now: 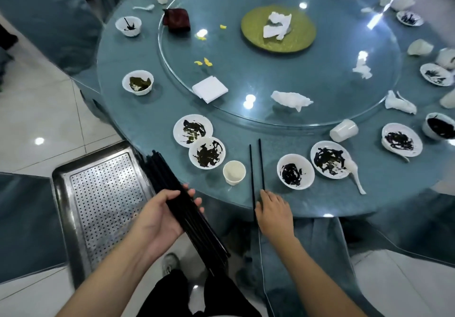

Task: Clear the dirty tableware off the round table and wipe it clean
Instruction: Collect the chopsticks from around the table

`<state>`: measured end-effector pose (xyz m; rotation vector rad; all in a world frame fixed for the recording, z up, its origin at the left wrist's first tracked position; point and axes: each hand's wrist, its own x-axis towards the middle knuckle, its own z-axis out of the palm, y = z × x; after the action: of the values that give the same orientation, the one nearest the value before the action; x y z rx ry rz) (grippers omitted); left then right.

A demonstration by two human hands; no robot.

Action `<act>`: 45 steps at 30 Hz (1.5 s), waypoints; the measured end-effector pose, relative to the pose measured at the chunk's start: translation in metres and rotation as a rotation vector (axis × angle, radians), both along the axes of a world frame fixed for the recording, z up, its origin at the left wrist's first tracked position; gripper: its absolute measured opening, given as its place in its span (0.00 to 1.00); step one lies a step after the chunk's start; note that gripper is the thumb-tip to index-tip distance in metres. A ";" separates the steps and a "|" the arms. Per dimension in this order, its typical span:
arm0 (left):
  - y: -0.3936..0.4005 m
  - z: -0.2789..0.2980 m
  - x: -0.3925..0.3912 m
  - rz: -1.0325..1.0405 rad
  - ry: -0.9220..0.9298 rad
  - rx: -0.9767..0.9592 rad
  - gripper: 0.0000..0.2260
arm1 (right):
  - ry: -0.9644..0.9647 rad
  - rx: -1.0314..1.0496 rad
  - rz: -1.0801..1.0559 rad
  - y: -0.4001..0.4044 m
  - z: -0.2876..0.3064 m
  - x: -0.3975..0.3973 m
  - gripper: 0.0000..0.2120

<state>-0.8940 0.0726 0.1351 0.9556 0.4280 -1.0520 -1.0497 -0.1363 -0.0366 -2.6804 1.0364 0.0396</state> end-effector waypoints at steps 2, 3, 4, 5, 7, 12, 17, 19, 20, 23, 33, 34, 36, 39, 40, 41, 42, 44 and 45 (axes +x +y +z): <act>-0.006 -0.002 0.005 -0.009 0.002 0.005 0.11 | 0.013 0.013 -0.040 0.002 0.002 -0.002 0.14; -0.008 -0.003 0.008 -0.012 0.004 0.008 0.10 | 0.025 0.019 -0.063 0.002 0.005 0.001 0.15; -0.010 -0.004 0.009 -0.017 0.007 0.009 0.10 | 0.046 0.028 -0.091 0.001 0.007 0.006 0.17; -0.011 -0.005 0.011 -0.022 0.010 0.010 0.09 | 0.073 0.038 -0.127 0.000 0.010 0.014 0.19; -0.012 -0.006 0.013 -0.036 0.006 0.011 0.09 | 0.147 0.077 -0.217 -0.002 0.015 0.030 0.22; -0.005 -0.007 0.019 -0.035 -0.013 0.031 0.11 | 0.192 0.278 -0.451 -0.011 0.017 0.049 0.16; 0.003 -0.008 0.023 -0.014 -0.003 0.041 0.12 | 0.224 0.306 -0.436 -0.012 0.019 0.048 0.16; 0.007 -0.008 0.024 -0.016 -0.010 0.031 0.14 | 0.262 0.239 -0.383 -0.009 0.020 0.048 0.14; 0.009 -0.007 0.025 -0.018 -0.014 0.023 0.14 | 0.261 0.220 -0.371 -0.008 0.021 0.048 0.14; 0.015 -0.004 0.029 -0.019 -0.012 0.008 0.13 | 0.176 0.238 -0.397 -0.007 0.032 0.047 0.13; 0.035 -0.002 0.061 -0.018 0.018 -0.027 0.08 | -0.216 0.356 -0.222 0.040 0.148 0.083 0.05; 0.042 -0.003 0.066 -0.015 0.022 -0.033 0.08 | -0.222 0.392 -0.168 0.056 0.159 0.094 0.04; 0.056 -0.002 0.078 -0.013 0.014 -0.032 0.08 | -0.226 0.466 -0.058 0.091 0.176 0.115 0.05; 0.082 0.000 0.096 0.000 -0.010 -0.033 0.08 | -0.184 0.492 0.110 0.142 0.189 0.141 0.05; 0.091 0.002 0.101 -0.005 -0.028 -0.026 0.08 | -0.159 0.486 0.155 0.158 0.190 0.149 0.05; 0.101 0.004 0.107 -0.009 -0.044 -0.014 0.08 | -0.135 0.478 0.195 0.173 0.191 0.157 0.05; 0.112 0.005 0.112 -0.002 -0.048 -0.008 0.08 | -0.119 0.472 0.231 0.186 0.191 0.165 0.05; 0.134 0.004 0.124 0.047 -0.020 -0.021 0.08 | -0.097 0.467 0.292 0.211 0.189 0.181 0.06; 0.145 0.004 0.129 0.072 -0.008 -0.032 0.08 | -0.084 0.466 0.319 0.223 0.187 0.188 0.06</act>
<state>-0.7647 0.2175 0.1389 0.9096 0.4352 -0.9874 -0.8618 0.0867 0.1508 -2.3610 0.4886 0.2019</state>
